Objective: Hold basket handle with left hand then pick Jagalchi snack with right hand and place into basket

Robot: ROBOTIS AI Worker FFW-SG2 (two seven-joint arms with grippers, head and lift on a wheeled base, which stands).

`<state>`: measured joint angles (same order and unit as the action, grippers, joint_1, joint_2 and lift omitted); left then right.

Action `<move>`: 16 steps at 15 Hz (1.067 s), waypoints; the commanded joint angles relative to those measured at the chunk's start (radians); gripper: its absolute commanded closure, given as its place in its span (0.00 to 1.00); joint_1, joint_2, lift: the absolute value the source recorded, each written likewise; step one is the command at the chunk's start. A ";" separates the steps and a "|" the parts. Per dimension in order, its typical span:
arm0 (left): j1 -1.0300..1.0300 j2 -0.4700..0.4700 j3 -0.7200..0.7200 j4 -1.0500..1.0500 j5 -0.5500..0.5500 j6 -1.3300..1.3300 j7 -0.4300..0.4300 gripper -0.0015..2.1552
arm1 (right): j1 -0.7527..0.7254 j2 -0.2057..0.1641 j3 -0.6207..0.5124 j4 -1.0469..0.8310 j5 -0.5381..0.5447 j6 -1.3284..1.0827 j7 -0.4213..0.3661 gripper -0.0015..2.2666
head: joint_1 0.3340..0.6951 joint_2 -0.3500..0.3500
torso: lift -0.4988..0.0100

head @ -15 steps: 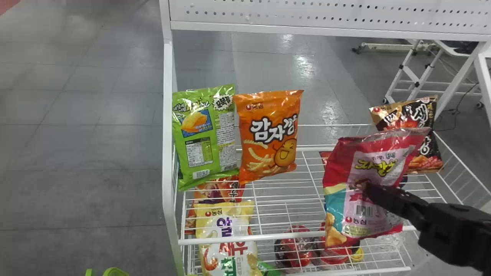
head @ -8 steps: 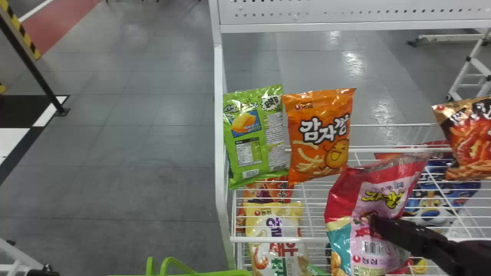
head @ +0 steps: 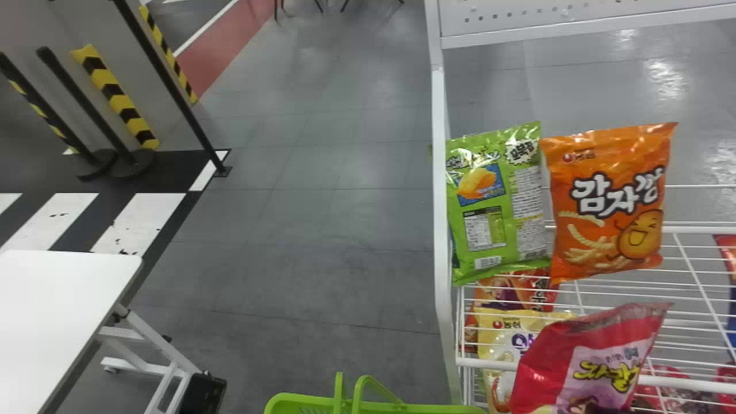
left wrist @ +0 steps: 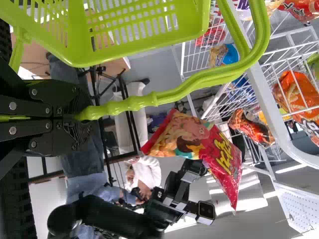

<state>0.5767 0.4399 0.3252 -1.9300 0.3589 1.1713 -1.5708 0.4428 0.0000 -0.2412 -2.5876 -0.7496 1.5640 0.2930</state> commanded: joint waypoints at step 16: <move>0.000 0.000 0.006 0.000 0.003 0.000 -0.010 0.95 | -0.024 -0.003 0.382 0.462 0.174 0.008 0.156 0.16 | 1.00 1.00 | 0.96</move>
<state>0.5768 0.4396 0.3305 -1.9294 0.3606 1.1713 -1.5708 0.4322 -0.0029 0.1249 -2.1918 -0.5724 1.5640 0.4248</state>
